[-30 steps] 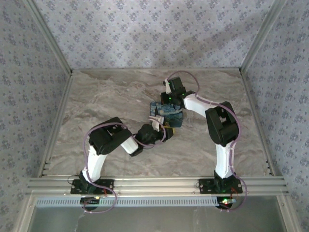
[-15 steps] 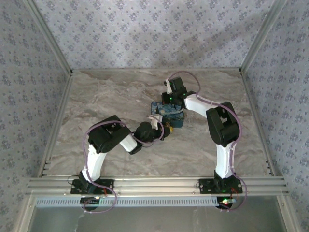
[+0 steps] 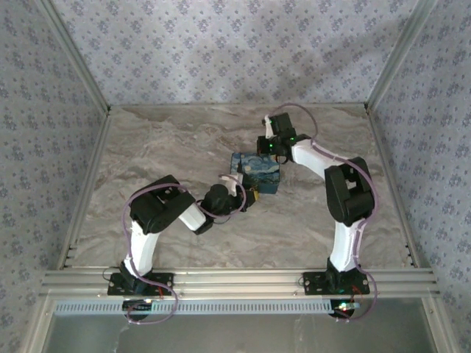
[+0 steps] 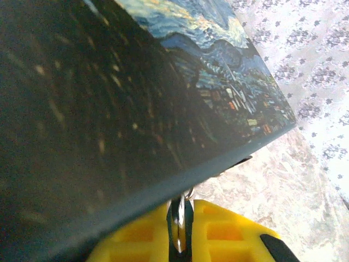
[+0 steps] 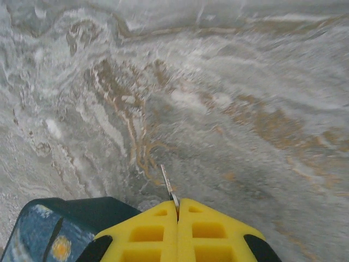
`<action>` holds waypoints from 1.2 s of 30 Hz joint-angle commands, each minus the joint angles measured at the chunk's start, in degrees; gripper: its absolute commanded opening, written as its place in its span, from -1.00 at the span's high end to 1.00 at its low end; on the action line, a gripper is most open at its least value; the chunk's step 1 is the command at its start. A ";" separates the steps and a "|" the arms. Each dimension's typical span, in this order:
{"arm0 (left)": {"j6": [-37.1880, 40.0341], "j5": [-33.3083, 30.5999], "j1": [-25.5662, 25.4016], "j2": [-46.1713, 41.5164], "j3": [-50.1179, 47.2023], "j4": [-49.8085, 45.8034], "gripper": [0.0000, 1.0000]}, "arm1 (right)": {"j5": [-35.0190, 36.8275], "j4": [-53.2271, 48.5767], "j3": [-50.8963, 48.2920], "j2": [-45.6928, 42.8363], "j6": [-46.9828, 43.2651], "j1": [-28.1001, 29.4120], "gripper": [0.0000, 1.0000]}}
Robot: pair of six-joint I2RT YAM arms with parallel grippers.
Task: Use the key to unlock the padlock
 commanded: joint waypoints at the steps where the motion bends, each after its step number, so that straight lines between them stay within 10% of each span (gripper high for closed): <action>1: 0.02 -2.73 0.48 -1.64 -1.12 -1.60 1.00 | 0.09 -1.30 -1.86 -5.16 1.27 -2.03 1.00; 18: -1.67 -2.46 0.58 -1.89 -2.23 0.89 1.00 | 14.76 -5.67 -15.44 -11.32 8.50 -2.59 1.00; 36: -5.06 -0.08 1.21 -1.25 -1.75 1.74 1.00 | 10.19 -8.32 1.66 0.89 6.33 1.11 1.00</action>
